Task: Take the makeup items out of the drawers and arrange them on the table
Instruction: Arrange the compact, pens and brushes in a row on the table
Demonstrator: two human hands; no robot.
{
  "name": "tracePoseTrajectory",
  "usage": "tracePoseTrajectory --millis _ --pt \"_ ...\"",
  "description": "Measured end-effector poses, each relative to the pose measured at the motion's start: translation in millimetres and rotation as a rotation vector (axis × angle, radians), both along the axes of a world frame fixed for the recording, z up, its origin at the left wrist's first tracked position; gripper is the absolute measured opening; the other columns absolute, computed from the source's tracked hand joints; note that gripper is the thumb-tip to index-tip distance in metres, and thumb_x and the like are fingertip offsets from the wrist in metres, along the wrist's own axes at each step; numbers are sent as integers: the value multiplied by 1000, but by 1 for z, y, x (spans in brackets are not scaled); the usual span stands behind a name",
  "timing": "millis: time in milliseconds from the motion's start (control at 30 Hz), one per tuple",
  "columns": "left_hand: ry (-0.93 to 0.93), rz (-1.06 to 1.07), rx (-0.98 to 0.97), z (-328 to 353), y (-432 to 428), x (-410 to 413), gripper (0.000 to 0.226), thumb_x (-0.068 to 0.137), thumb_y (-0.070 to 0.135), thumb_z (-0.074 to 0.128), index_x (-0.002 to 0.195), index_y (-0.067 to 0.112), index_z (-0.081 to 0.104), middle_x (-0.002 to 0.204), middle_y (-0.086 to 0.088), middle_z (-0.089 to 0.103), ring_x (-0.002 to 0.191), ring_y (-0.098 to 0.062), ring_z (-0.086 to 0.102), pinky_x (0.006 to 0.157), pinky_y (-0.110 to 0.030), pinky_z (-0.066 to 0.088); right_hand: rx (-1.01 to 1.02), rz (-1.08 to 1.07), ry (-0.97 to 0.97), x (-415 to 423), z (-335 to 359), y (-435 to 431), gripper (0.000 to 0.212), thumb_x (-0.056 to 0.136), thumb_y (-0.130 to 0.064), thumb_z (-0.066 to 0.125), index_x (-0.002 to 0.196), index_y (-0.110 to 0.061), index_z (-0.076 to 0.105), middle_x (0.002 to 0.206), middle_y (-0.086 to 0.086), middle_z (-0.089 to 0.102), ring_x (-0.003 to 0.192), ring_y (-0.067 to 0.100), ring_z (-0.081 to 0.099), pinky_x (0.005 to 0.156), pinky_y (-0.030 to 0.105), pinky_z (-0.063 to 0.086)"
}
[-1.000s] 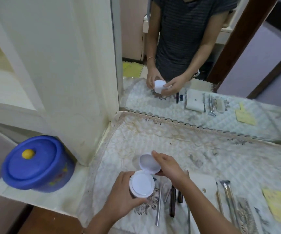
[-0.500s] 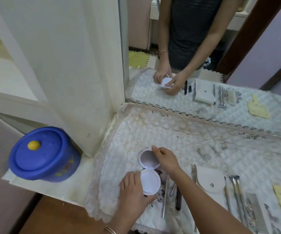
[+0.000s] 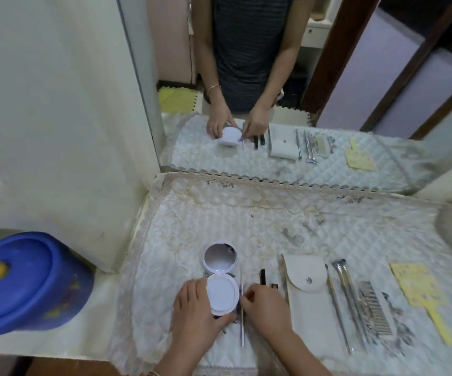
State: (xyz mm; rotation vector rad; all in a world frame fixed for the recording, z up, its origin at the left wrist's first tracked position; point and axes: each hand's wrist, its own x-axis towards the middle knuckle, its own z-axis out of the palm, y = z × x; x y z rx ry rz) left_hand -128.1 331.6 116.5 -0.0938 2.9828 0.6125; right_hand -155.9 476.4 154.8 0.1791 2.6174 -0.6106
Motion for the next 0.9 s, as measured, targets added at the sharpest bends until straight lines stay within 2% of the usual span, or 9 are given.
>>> tracePoseTrajectory --millis 67,133,200,300,433,567,767,833,900 --pt "3 -1 9 0 0 0 90 28 71 74 98 19 49 82 2 60 74 -18 64 58 -24 51 3 -26 7 -1 0 -1 27 85 -31 45 61 -19 49 69 2 57 73 22 48 62 32 39" --pt "13 -5 2 -1 1 0 90 28 70 74 97 19 49 82 2 60 73 -19 65 58 -25 51 -8 -50 26 -1 0 -1 29 85 -30 44 59 -18 47 71 6 61 74 24 53 62 31 40" --pt "31 -11 -3 -2 1 1 91 27 69 75 97 19 48 82 2 60 74 -20 65 59 -26 52 -14 -79 60 0 1 2 23 86 -30 44 72 -17 58 84 6 69 85 24 60 63 31 42" --pt "48 -23 -9 -3 2 2 94 25 70 75 98 17 48 83 1 60 75 -22 65 61 -29 53 26 -67 124 5 2 14 15 86 -32 45 89 -23 57 98 -1 67 93 18 60 64 30 40" --pt "47 -25 -18 -6 3 2 93 27 70 74 99 17 49 84 0 60 78 -24 65 63 -31 54 34 41 146 11 0 28 33 86 -37 51 118 -29 51 114 -5 56 106 15 56 72 30 43" --pt "77 -32 -16 -7 6 2 89 33 71 73 99 16 50 86 0 61 82 -24 65 64 -31 54 9 115 139 11 -4 31 39 86 -39 53 125 -35 49 98 -4 43 103 18 54 80 31 46" --pt "78 -35 -41 -6 7 4 95 32 72 72 105 16 49 93 -2 65 88 -25 67 66 -33 56 -84 190 195 7 -7 30 40 89 -34 51 128 -39 46 77 -14 32 93 17 52 76 27 40" --pt "78 -45 -49 -6 6 5 94 37 73 69 109 15 48 98 -5 66 92 -27 67 68 -35 57 -178 133 227 9 -9 31 42 89 -30 52 131 -33 45 79 -20 29 89 11 48 77 23 39" --pt "80 -41 -66 -6 6 5 90 48 76 53 113 14 48 104 -6 66 103 -24 59 72 -37 56 -208 38 281 11 -11 36 40 90 -27 51 130 -25 47 90 -15 36 90 10 49 77 21 40"
